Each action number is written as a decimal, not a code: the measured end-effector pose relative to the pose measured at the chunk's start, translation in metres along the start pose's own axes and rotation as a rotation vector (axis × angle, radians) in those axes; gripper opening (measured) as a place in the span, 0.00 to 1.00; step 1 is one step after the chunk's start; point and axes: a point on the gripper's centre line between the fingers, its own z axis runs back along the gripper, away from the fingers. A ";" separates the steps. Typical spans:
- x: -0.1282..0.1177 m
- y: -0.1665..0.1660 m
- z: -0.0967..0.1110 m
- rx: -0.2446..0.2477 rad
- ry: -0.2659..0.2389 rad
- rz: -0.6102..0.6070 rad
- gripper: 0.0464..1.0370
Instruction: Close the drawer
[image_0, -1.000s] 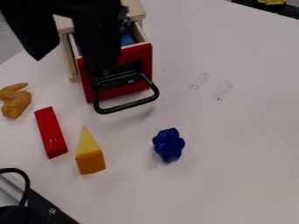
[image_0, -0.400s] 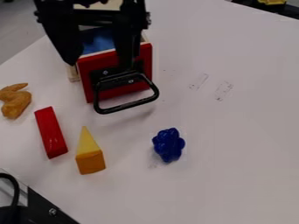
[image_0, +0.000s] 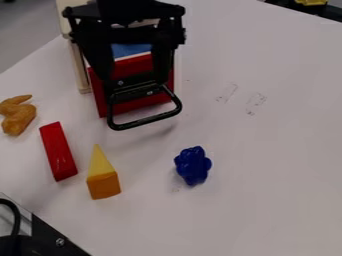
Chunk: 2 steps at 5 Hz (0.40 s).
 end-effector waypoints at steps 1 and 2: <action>0.010 0.003 -0.023 -0.001 -0.018 0.032 0.96; 0.025 0.022 -0.044 0.011 -0.010 0.089 0.96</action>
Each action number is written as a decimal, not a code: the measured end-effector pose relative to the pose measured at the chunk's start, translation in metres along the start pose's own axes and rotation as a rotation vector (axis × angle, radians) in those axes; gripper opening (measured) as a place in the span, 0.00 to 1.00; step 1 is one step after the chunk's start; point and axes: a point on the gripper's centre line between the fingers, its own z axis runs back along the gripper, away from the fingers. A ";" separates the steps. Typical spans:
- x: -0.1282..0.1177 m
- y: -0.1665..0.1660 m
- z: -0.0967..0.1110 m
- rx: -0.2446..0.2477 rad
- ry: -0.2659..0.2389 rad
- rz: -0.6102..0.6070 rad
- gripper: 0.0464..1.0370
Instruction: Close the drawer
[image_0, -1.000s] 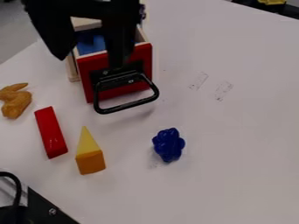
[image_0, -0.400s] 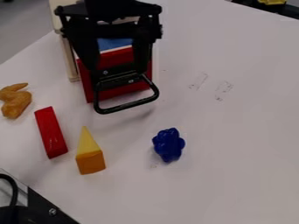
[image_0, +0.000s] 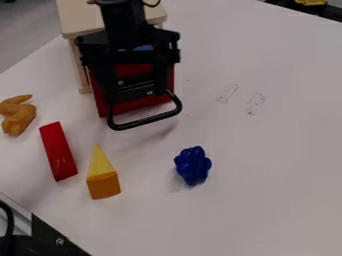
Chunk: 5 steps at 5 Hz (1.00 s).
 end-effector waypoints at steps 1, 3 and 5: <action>0.012 0.012 -0.020 -0.073 -0.010 0.042 0.96; 0.030 0.015 -0.040 -0.040 -0.035 0.022 0.96; 0.044 0.005 -0.045 -0.023 -0.093 0.036 0.96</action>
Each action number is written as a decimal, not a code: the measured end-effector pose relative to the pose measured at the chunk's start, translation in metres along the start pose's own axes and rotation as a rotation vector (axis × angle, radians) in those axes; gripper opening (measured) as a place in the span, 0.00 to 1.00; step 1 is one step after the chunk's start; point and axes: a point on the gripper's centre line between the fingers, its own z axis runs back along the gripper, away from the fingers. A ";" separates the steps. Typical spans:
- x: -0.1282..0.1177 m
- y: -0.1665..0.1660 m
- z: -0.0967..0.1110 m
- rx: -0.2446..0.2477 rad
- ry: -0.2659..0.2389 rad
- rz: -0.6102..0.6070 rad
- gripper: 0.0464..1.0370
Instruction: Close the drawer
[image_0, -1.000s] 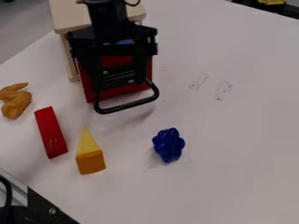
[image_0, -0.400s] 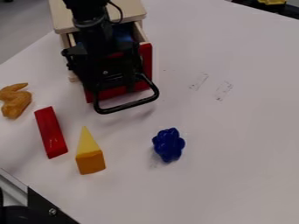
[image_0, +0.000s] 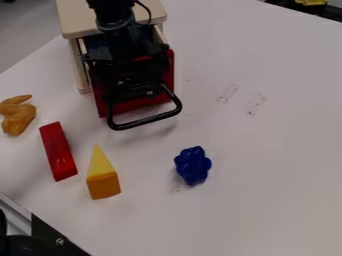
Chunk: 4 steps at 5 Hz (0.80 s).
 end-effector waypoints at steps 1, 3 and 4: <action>0.003 -0.001 -0.002 0.043 -0.026 0.005 0.96; 0.022 0.007 0.007 0.098 -0.093 0.038 0.96; 0.026 0.008 0.010 0.095 -0.101 0.049 0.96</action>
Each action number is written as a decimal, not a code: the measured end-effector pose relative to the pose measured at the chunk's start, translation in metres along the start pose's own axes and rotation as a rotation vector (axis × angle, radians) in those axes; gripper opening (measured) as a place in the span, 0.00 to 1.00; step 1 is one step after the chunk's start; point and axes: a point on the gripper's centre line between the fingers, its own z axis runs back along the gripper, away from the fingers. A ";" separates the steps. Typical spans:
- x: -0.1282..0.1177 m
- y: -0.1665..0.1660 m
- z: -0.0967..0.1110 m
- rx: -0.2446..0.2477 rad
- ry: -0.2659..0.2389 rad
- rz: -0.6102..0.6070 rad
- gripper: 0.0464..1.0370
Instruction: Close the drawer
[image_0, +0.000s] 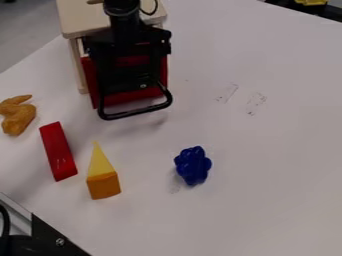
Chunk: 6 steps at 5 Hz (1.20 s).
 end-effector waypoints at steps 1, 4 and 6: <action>0.011 0.004 0.004 -0.017 -0.021 0.030 0.96; 0.045 0.013 -0.003 0.053 -0.071 0.027 0.96; 0.057 0.014 -0.006 0.079 -0.063 0.028 0.96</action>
